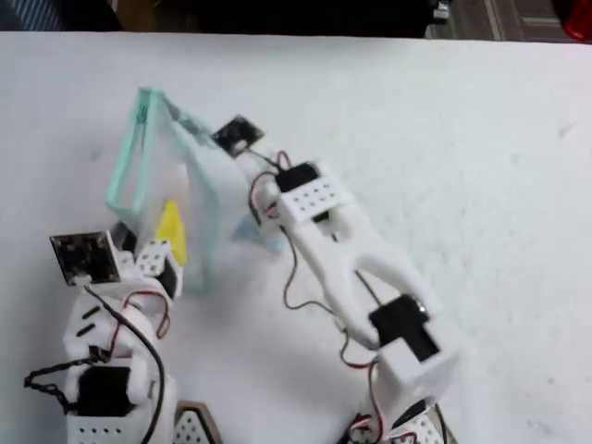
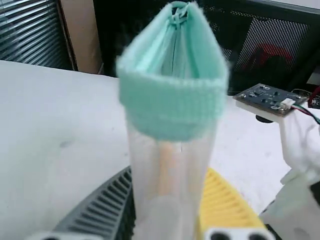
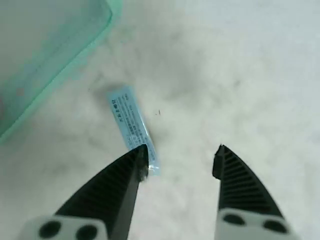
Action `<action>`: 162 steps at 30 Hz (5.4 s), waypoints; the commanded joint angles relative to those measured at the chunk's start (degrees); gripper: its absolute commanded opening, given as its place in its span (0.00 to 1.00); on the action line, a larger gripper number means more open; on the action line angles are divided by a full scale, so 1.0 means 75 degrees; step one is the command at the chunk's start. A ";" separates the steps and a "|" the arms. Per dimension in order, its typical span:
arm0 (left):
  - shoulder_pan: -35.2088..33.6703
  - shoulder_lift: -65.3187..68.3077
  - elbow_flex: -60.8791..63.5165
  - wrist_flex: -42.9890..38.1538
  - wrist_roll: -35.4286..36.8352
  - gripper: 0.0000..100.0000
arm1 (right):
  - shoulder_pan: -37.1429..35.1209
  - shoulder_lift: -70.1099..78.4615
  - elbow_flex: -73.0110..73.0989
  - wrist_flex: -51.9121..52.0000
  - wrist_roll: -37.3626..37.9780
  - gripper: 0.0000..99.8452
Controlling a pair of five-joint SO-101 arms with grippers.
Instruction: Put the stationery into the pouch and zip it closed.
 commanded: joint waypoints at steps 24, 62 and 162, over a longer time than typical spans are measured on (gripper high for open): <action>-0.0064 -0.0100 -0.0129 -0.0270 0.0152 0.15 | 0.0006 0.0791 -0.0527 -0.0674 0.0105 0.02; 0.2104 -0.0100 -0.0164 0.0328 -0.1301 0.22 | -0.2127 -0.6664 -0.0047 -0.0873 0.0094 0.02; 0.2010 -0.0088 -0.1043 -0.1125 -0.2262 0.02 | 0.0674 -0.9500 0.3141 -0.1846 -0.2215 0.22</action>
